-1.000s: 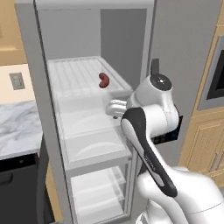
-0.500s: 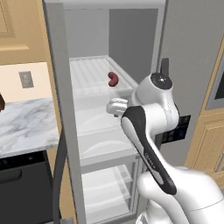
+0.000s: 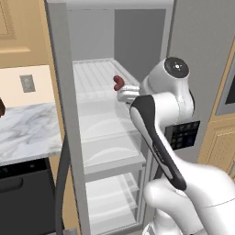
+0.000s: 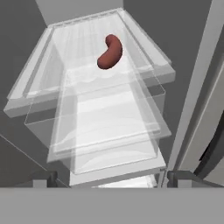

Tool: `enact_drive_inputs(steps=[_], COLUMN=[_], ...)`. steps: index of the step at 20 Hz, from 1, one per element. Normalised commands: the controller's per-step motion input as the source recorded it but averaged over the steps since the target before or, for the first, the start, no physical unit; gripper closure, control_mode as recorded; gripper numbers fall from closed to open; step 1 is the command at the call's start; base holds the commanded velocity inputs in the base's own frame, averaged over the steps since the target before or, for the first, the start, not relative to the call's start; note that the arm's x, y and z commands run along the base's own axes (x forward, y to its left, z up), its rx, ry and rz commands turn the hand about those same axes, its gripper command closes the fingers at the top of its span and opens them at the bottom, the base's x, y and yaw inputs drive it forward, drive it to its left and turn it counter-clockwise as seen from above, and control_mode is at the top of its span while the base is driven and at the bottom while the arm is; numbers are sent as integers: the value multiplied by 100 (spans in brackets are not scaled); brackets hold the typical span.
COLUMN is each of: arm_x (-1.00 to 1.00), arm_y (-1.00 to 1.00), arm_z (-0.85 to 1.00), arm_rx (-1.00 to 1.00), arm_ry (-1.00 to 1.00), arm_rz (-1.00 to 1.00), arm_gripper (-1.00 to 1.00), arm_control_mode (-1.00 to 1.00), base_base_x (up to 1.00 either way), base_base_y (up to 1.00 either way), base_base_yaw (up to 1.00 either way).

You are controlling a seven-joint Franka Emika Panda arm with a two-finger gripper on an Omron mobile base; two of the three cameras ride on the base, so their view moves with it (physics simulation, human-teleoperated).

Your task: Move the hot dog bun to the plate on the dining table and place the condiment next to that plate. Then navigate to the fridge and take the sausage and place it on the plate as well.

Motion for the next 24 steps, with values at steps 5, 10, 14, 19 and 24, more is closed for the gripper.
enact_drive_inputs(steps=[5, 10, 14, 19, 24], arm_x=[39, 74, 67, 62, 70], arm_y=[-10, -26, -19, 1, 23], arm_z=[44, -1, -36, -41, -8], arm_rx=[-16, -2, 0, -1, -2], arm_ry=[-3, 3, 1, 0, 0], arm_rz=[0, 0, 0, -2, -11], arm_gripper=[-100, -100, -100, -100, -100], arm_control_mode=[-100, -100, -100, -100, -100], base_base_x=[0, 0, 0, 0, 0], base_base_y=[0, 0, 0, 0, 0], base_base_yaw=[0, 0, 0, 0, 0])
